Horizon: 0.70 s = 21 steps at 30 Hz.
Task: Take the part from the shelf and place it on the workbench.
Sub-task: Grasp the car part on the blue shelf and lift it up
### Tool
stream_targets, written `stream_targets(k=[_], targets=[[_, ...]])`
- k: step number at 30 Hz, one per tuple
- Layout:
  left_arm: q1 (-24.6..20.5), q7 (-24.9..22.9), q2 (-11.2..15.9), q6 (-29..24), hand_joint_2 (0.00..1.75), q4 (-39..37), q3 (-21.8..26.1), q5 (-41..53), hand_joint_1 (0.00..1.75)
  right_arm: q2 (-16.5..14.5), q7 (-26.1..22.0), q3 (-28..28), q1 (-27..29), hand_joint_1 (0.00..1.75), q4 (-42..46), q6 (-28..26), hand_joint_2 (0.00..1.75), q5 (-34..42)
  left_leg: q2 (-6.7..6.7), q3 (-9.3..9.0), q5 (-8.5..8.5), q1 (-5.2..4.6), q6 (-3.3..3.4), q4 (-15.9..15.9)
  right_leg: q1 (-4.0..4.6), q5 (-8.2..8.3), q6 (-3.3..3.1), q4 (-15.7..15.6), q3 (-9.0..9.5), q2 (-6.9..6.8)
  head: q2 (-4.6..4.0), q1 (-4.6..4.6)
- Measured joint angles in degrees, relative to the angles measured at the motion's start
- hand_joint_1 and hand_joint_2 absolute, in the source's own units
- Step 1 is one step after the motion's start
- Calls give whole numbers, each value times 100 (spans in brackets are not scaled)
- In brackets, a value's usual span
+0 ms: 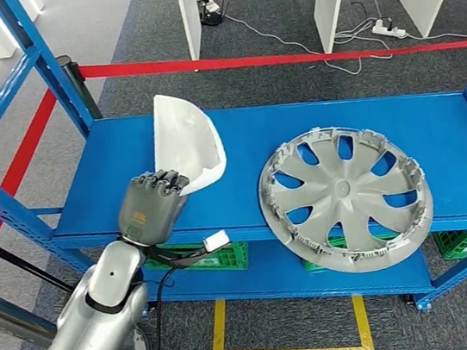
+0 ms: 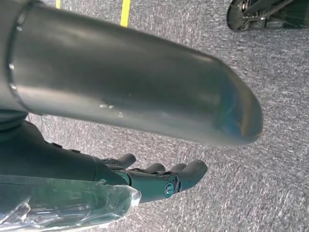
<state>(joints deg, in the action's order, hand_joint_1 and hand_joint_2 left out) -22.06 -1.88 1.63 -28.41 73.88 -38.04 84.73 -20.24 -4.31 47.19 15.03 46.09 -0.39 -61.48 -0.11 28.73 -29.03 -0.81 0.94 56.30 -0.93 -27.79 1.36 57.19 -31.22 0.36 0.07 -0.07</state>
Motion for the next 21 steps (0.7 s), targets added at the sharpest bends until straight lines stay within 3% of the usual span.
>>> stream_targets(k=[10, 21], targets=[[-281, -386, 360, -243, 175, 617, -449, 3, 175, 0, -154, 394, -107, 0, -81, 33, 0, -332, 0, 2, 0, 0, 0, 0, 0, 0, 0, 0, -3, 0, 0, 0], [-301, -363, 476, -215, 175, 822, -560, 3, 175, 0, -239, 581, -163, 0, -101, 46, 0, -504, 0, 3, 0, 0, 0, 0, 0, 0, 0, 0, -3, 1, 0, 0]])
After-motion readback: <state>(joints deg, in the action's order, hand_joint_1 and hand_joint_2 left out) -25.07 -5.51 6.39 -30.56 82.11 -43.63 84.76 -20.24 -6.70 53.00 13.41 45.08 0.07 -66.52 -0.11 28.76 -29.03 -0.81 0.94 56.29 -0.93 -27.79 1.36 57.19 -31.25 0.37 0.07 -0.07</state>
